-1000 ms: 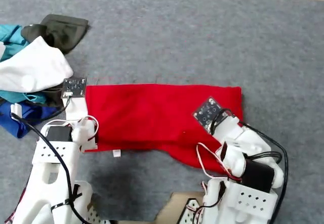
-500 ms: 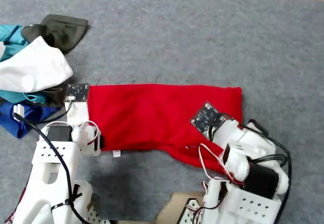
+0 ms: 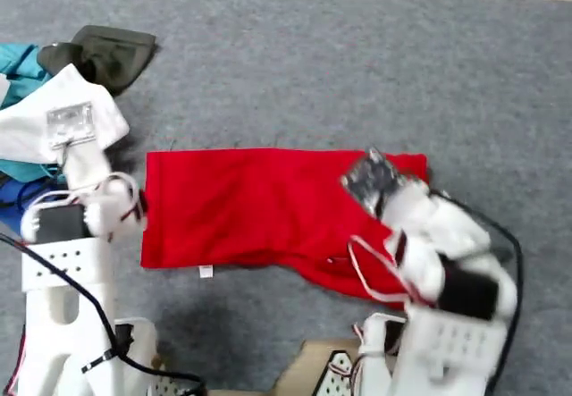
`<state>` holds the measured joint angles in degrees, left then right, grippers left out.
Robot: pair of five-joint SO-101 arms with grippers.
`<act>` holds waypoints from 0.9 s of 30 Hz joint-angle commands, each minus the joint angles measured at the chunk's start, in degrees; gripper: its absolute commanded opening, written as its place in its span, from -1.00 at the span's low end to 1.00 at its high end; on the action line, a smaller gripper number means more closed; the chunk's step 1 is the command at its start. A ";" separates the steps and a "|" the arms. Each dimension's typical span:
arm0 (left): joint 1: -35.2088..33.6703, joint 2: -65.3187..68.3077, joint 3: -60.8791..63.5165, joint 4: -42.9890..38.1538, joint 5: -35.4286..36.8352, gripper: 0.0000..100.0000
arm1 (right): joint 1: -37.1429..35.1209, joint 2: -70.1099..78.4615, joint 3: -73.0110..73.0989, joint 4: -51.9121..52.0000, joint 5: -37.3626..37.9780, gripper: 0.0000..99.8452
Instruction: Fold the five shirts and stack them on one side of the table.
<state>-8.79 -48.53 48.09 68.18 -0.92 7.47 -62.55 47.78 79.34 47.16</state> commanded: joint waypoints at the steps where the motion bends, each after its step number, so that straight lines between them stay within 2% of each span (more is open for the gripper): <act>1: 8.53 3.21 2.02 -11.34 4.04 -0.94 | -7.78 13.23 -4.79 -5.54 -5.71 -0.99; 3: 11.16 6.99 4.75 -17.93 5.71 -0.96 | -11.91 19.56 -6.81 -7.30 -8.09 -0.99; 6: 11.52 15.08 6.24 -26.46 6.15 -0.96 | -16.75 27.30 -8.92 -8.44 -10.11 -0.99; 11: 8.79 33.01 2.11 -32.35 6.15 -0.96 | -20.97 35.30 -8.31 -9.05 -11.08 -0.99; 13: 7.82 39.87 -1.76 -32.00 6.07 -0.96 | -21.05 37.05 -7.52 -8.97 -10.81 -0.99; 18: 6.07 49.01 -13.54 -23.82 6.15 -0.96 | -21.14 37.58 -2.86 -8.35 -10.64 -0.99; 27: 6.07 52.00 -15.38 -23.21 6.15 -0.96 | -21.14 37.58 6.55 -7.38 -6.07 -0.99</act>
<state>-1.76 3.34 34.90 45.05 5.05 -13.01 -25.10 53.05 71.25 39.34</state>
